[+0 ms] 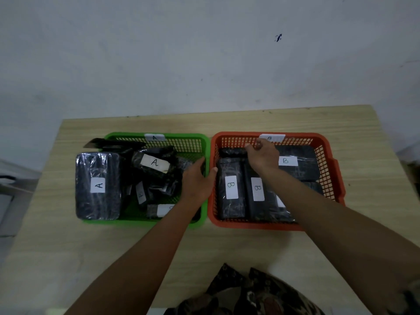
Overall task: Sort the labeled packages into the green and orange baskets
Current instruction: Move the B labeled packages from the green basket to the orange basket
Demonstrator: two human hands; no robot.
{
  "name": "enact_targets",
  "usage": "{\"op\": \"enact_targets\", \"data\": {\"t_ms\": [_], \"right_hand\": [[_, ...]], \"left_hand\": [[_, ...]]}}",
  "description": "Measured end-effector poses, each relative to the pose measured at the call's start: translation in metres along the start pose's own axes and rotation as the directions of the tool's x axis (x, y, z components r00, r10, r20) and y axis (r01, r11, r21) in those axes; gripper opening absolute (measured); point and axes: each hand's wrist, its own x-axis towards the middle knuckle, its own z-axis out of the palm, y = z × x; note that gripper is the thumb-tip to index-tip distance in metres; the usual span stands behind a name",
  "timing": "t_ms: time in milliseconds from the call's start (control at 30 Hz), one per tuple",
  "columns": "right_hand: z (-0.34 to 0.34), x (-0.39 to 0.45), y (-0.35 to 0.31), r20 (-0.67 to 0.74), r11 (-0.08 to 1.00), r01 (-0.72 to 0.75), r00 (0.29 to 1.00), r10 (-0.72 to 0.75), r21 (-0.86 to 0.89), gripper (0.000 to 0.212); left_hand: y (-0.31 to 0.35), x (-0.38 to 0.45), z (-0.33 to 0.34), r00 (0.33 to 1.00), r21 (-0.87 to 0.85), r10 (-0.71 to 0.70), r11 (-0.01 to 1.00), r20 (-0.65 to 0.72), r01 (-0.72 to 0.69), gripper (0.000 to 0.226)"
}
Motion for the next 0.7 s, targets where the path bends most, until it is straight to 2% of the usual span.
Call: {"op": "enact_targets", "data": {"t_ms": [167, 333, 500, 567, 633, 700], "right_hand": [[0.001, 0.015, -0.005, 0.067, 0.978, -0.121, 0.989, 0.133, -0.168, 0.039], [0.004, 0.019, -0.007, 0.087, 0.974, -0.114, 0.987, 0.133, -0.194, 0.025], [0.002, 0.026, -0.005, 0.125, 0.951, -0.281, 0.956, 0.266, 0.126, 0.028], [0.001, 0.027, -0.006, 0.181, 0.929, -0.305, 0.946, 0.27, 0.209, 0.031], [-0.004, 0.025, -0.006, 0.229, 0.91, -0.31, 0.941, 0.251, 0.275, 0.043], [-0.013, 0.022, -0.002, 0.245, 0.896, -0.292, 0.945, 0.216, 0.335, 0.051]], "left_hand": [[0.002, 0.003, 0.002, 1.0, 0.037, -0.014, 0.999, -0.002, 0.014, 0.02], [0.009, 0.016, 0.009, 0.999, 0.038, -0.046, 0.998, -0.011, 0.046, 0.023], [0.014, 0.027, 0.017, 0.995, 0.036, -0.068, 0.997, -0.07, 0.07, 0.015], [0.014, 0.028, 0.019, 0.994, 0.046, -0.059, 0.997, -0.09, 0.064, 0.011], [0.014, 0.027, 0.022, 0.993, 0.041, -0.047, 0.998, -0.104, 0.052, 0.011], [0.013, 0.025, 0.025, 0.995, 0.085, -0.023, 0.996, -0.098, 0.032, 0.021]]}}
